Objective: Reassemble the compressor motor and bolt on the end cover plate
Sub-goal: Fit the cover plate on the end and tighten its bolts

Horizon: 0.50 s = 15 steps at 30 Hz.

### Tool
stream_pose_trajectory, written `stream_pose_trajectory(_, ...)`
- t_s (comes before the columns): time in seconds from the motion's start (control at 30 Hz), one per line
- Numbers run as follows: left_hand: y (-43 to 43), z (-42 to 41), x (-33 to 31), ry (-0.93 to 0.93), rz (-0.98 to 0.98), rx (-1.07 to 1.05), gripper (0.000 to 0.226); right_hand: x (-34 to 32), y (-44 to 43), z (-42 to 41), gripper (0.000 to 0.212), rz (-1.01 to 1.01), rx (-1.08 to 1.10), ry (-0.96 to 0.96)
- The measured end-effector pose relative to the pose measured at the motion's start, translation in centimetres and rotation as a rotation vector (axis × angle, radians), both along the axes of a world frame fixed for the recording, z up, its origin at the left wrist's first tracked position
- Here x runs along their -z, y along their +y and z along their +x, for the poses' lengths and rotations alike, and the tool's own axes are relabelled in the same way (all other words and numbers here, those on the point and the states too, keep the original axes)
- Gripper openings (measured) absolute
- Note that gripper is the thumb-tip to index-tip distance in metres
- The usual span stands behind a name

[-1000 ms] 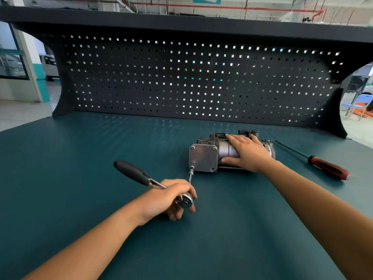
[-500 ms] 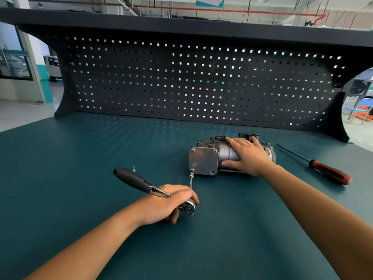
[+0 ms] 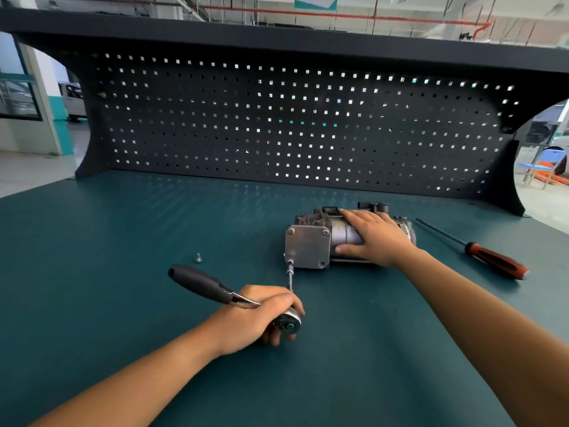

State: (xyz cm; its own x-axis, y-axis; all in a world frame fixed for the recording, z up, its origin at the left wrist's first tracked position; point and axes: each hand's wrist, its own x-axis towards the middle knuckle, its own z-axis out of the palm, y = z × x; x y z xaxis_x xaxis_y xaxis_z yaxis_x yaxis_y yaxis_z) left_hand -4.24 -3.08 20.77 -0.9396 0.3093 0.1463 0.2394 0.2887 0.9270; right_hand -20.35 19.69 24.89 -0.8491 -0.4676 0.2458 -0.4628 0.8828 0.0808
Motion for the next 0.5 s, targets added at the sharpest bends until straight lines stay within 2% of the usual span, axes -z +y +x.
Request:
stream_pose_trajectory(0.17,1.2,0.8,0.0,-0.314,0.461,-0.045,0.028,-0.3,-0.2,0.1,0.082,-0.028,-0.009,-0.007)
stream_pose_trajectory(0.3,1.4,1.2,-0.5,-0.489,0.849,-0.206,0.024,-0.3,-0.3,0.2,0.082,-0.049,-0.009,-0.022)
stream_pose_trajectory(0.37,1.5,1.2,-0.5,-0.486,0.825,-0.250,0.026,-0.3,-0.3,0.3,0.082,-0.044,-0.006,-0.020)
stream_pose_trajectory(0.5,2.1,1.6,0.2,-0.384,0.591,-0.196,0.025,-0.4,-0.3,0.4,0.082,-0.038,-0.002,-0.027)
